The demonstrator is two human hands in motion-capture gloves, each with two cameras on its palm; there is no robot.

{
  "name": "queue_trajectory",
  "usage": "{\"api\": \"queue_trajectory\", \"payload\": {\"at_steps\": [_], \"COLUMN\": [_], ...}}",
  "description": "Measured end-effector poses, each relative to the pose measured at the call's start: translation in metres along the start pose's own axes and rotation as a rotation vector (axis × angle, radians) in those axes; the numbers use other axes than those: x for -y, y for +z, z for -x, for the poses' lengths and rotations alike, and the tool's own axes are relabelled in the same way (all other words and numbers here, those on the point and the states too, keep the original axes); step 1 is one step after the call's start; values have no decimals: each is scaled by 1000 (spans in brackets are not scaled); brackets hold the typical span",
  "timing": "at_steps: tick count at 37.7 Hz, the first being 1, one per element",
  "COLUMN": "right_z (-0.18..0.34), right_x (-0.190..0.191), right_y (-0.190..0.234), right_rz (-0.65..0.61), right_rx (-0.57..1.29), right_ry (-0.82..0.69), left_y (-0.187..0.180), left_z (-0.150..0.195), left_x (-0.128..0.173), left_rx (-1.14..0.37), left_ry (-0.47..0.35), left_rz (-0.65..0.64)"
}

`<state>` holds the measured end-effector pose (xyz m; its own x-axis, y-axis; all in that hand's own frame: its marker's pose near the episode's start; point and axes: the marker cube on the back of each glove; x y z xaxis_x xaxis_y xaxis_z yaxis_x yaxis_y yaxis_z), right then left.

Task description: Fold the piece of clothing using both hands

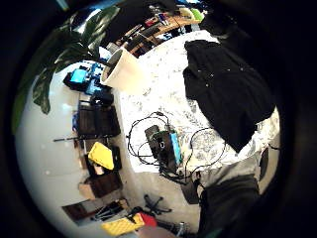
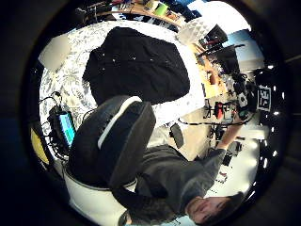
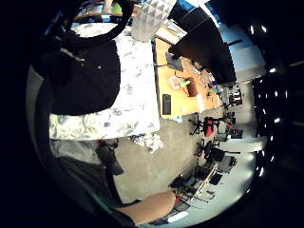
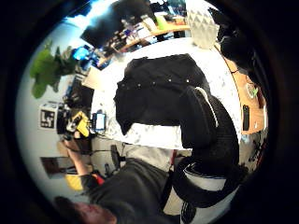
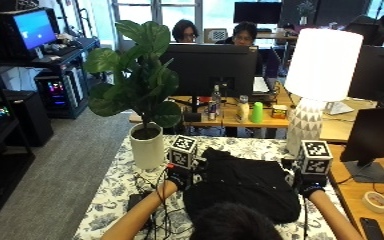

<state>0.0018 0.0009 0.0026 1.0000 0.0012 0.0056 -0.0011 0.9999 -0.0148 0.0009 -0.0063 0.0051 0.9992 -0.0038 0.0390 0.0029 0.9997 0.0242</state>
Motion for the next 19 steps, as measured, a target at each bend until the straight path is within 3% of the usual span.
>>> {"api": "queue_trajectory", "payload": {"at_steps": [5, 11, 19], "right_z": [-3, -3, -6], "right_x": [-6, -20, -21], "right_y": [2, 0, 9], "right_rz": [31, 69, 87], "right_rx": [-6, -13, -13], "right_ry": [5, 11, 15], "left_y": [7, 18, 58], "left_z": [-6, -36, -46], "left_x": [1, -21, -4], "left_rx": [19, -101, -30], "left_ry": [26, 158, 182], "left_rz": [23, 228, 225]}}
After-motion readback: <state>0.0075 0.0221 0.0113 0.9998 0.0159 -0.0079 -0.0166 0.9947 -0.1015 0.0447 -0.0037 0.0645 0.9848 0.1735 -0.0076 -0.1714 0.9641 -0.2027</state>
